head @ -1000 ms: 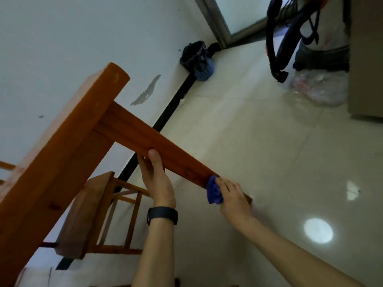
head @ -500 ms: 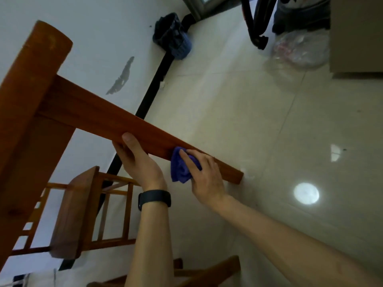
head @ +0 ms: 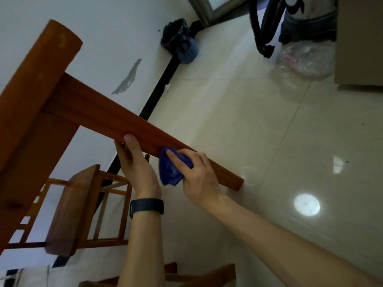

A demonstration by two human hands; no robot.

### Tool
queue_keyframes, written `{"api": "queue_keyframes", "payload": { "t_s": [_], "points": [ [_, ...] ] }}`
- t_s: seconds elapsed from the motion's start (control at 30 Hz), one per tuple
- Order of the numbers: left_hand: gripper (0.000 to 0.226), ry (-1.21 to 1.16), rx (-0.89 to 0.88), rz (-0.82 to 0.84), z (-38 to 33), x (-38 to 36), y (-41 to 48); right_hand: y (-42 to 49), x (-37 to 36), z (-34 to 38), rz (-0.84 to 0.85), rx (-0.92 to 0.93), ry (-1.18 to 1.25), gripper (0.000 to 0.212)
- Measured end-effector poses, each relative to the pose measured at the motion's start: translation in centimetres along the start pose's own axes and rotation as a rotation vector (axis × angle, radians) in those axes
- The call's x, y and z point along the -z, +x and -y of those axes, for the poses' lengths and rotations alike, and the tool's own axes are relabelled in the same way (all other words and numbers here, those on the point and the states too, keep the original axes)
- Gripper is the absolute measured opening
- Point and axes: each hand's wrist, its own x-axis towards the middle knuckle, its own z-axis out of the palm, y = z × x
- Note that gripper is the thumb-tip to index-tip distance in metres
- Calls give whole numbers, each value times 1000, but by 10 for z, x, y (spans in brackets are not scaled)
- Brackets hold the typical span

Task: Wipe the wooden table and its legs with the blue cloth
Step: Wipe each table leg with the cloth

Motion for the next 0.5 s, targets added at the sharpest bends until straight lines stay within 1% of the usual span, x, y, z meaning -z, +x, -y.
{"api": "queue_keyframes", "payload": {
  "t_s": [0.07, 0.1, 0.17, 0.2, 0.23, 0.27, 0.3, 0.37, 0.43, 0.5],
  "points": [
    [77, -9, -3, -7, -2, -2, -2, -25, -2, -28, 80, -73, -48, 65],
    [80, -15, -5, -10, -3, -2, -2, -40, -1, -44, 175, -141, -103, 71],
    [84, -30, 3, -9, -2, -1, -2, -67, 3, -69, 418, -352, -196, 77],
    [85, -36, 16, -8, -1, -1, -1, -76, 7, -77, 483, -460, -200, 76],
    [85, -36, 29, -11, 0, -1, -1, -80, 11, -83, 483, -542, -180, 74],
    [83, -37, 36, -21, 1, -3, -1, -80, 15, -87, 436, -584, -146, 73],
    [82, -41, 36, -28, 3, -5, -3, -75, 19, -89, 358, -567, -111, 72],
    [79, -44, 41, -23, 9, -11, -11, -60, 25, -85, 212, -460, -36, 71],
    [72, -4, 80, -2, 24, -19, -26, -44, 26, -77, 78, -312, 33, 73],
    [67, 58, 130, 10, 45, -25, -40, -32, 22, -72, 51, -163, 66, 73]
  ]
}}
